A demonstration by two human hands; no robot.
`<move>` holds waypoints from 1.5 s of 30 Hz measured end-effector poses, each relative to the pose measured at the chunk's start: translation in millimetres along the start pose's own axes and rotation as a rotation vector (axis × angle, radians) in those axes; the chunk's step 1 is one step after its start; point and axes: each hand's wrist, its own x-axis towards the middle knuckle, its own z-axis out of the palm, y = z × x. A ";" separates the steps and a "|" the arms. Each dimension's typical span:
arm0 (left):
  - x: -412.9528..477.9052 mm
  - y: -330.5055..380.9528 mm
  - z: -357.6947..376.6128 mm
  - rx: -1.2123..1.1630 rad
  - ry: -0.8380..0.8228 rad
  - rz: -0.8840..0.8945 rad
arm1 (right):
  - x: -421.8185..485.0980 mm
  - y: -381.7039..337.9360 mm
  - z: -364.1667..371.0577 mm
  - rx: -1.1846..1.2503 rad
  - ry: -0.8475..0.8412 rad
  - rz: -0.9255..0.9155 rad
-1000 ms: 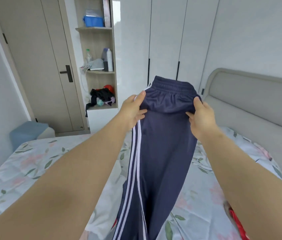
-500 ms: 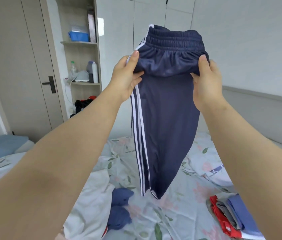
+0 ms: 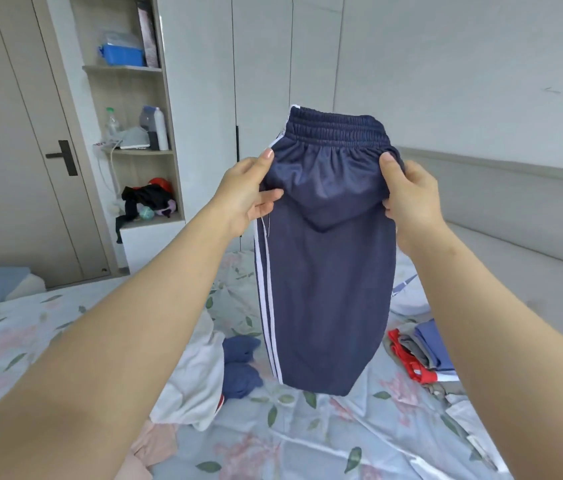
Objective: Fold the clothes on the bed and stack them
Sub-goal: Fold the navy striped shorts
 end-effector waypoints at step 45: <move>-43.9 -521.2 -3.4 0.721 -0.119 -1.194 | -148.7 509.0 -58.0 -0.589 -0.423 1.391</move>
